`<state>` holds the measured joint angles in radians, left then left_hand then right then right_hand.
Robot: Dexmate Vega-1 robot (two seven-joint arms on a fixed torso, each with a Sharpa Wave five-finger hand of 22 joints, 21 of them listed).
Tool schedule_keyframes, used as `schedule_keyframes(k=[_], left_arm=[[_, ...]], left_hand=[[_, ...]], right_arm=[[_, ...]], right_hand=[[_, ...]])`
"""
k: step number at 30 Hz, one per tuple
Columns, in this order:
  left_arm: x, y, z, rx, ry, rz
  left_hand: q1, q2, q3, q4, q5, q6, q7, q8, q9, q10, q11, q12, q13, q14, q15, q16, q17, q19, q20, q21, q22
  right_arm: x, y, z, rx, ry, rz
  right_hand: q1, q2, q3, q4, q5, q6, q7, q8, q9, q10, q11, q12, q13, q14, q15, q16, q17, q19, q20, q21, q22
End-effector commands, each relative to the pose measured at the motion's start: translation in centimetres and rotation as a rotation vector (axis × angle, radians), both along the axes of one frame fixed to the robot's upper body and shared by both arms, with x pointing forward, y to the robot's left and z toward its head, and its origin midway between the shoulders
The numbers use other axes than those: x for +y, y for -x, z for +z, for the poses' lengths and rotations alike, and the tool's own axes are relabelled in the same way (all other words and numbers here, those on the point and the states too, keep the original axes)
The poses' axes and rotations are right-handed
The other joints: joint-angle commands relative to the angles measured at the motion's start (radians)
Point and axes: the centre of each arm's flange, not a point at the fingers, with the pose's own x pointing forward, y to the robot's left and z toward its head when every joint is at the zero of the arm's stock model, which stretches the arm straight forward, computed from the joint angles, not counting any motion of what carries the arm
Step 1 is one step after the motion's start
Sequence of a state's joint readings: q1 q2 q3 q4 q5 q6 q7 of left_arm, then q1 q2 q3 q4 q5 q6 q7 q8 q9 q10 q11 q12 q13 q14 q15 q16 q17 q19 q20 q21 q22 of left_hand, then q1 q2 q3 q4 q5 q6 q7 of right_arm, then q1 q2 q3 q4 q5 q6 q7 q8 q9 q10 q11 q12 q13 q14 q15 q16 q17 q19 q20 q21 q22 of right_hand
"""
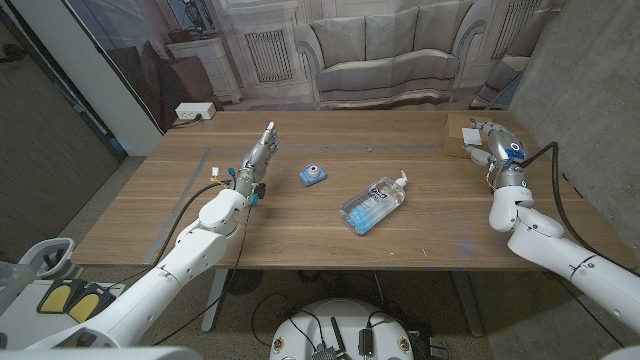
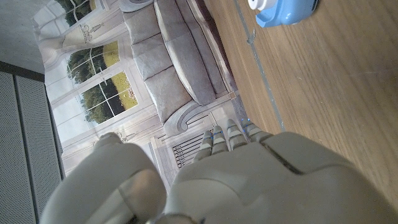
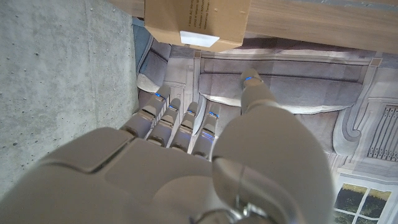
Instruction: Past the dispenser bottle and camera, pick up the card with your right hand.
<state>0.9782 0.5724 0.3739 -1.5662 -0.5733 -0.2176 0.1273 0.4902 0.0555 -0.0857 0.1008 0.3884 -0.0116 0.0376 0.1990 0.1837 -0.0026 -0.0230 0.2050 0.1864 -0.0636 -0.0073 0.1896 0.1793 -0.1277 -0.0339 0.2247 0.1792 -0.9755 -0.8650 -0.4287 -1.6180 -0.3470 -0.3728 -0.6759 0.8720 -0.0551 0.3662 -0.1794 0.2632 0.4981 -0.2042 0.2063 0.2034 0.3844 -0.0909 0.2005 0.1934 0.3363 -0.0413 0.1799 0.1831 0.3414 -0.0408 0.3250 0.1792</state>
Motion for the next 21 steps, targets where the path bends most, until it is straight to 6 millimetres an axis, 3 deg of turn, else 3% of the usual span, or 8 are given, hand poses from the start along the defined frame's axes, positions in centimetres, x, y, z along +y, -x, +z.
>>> schedule_keyframes(k=[1, 9, 16, 21], left_arm=[[-0.2, 0.0, 0.2, 0.000, -0.003, 0.001], [-0.4, -0.1, 0.3, 0.004, -0.011, 0.001], [-0.3, 0.1, 0.5, 0.003, -0.012, 0.007], [-0.1, 0.2, 0.5, 0.004, -0.011, 0.008]], left_hand=[[0.002, 0.003, -0.005, 0.003, 0.004, 0.006, 0.001, -0.001, 0.003, -0.003, -0.010, -0.003, 0.002, -0.011, 0.000, -0.003, 0.003, -0.004, -0.030, -0.003, 0.002], [0.002, 0.005, -0.007, 0.004, 0.004, 0.006, 0.000, -0.001, 0.003, -0.003, -0.011, -0.002, 0.002, -0.011, 0.001, -0.003, 0.003, -0.005, -0.028, -0.005, 0.002], [0.003, 0.005, -0.008, 0.004, 0.004, 0.007, -0.002, -0.001, 0.003, -0.003, -0.013, -0.003, 0.002, -0.011, 0.000, -0.003, 0.003, -0.005, -0.026, -0.006, 0.002], [0.003, 0.006, -0.009, 0.004, 0.004, 0.007, -0.001, 0.000, 0.003, -0.003, -0.012, -0.003, 0.002, -0.012, 0.001, -0.003, 0.003, -0.006, -0.024, -0.007, 0.002]], right_arm=[[-0.3, -0.6, 0.0, 0.006, 0.002, -0.013], [-0.1, -1.0, -0.4, -0.023, 0.001, -0.027], [0.1, -1.8, -0.4, -0.018, -0.004, -0.030], [0.3, -2.1, -0.2, -0.019, -0.004, -0.037]], right_hand=[[0.010, -0.009, -0.001, 0.009, 0.016, -0.016, -0.001, -0.005, 0.009, -0.019, 0.003, -0.004, 0.005, -0.008, -0.068, 0.002, 0.004, -0.007, -0.066, -0.006, 0.002], [0.013, -0.015, -0.005, 0.015, 0.025, -0.026, -0.001, -0.001, 0.018, -0.034, 0.006, -0.004, 0.007, 0.001, -0.073, 0.008, 0.006, 0.000, -0.067, -0.007, 0.003], [0.021, -0.023, -0.012, 0.022, 0.041, 0.003, -0.006, 0.032, 0.041, -0.053, 0.014, 0.000, 0.015, 0.013, -0.075, 0.016, 0.010, 0.017, -0.062, -0.008, 0.005], [0.022, -0.026, -0.017, 0.027, 0.049, 0.006, 0.012, 0.050, 0.059, -0.062, 0.026, 0.002, 0.020, 0.022, -0.070, 0.020, 0.013, 0.026, -0.053, -0.008, 0.006]])
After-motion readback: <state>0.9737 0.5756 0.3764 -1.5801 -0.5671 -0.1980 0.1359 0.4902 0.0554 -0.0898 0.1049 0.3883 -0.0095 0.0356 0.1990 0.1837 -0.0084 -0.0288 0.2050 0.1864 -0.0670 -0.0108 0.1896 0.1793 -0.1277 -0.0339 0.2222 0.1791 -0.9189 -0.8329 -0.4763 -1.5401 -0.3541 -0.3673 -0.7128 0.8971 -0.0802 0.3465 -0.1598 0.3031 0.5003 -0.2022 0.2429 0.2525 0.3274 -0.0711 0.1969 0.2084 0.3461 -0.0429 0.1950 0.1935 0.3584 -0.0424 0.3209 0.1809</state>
